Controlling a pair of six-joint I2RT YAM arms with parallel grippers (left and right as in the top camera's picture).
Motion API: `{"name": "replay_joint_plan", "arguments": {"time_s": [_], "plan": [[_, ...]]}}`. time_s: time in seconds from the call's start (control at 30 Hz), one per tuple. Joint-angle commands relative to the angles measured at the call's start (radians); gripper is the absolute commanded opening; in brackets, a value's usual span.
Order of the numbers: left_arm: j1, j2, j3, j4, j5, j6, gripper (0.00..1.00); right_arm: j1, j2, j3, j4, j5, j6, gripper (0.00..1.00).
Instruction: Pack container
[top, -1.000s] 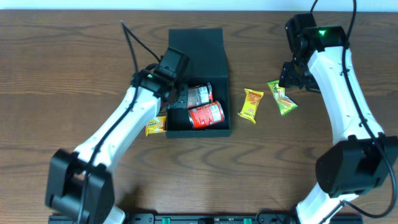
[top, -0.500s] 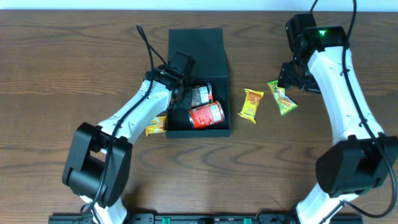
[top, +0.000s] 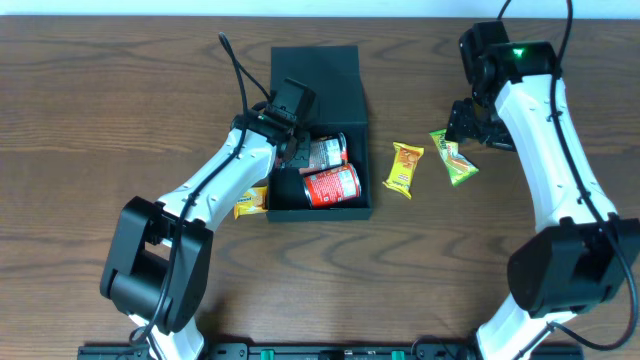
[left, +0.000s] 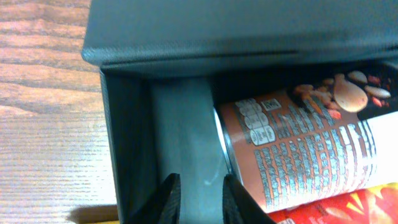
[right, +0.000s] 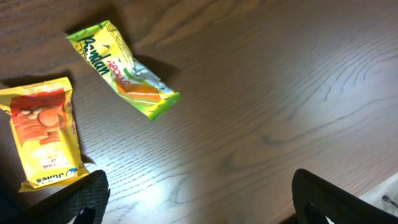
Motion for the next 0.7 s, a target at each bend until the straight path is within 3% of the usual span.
{"name": "replay_joint_plan", "arguments": {"time_s": [0.0, 0.1, 0.37, 0.67], "plan": [[0.0, 0.017, 0.004, 0.012, -0.028, 0.002, 0.29, 0.0, -0.018, 0.016, 0.0, 0.003, -0.013, 0.93], [0.0, 0.017, 0.004, 0.024, -0.028, 0.002, 0.36, 0.0, -0.018, 0.016, 0.0, 0.003, -0.013, 0.93], [0.0, 0.017, 0.004, 0.043, -0.019, -0.003, 0.43, 0.0, -0.018, 0.016, 0.0, 0.003, -0.012, 0.92], [0.0, 0.017, 0.004, 0.048, 0.035, -0.022, 0.46, 0.0, -0.018, 0.016, 0.007, 0.003, -0.012, 0.92]]}}
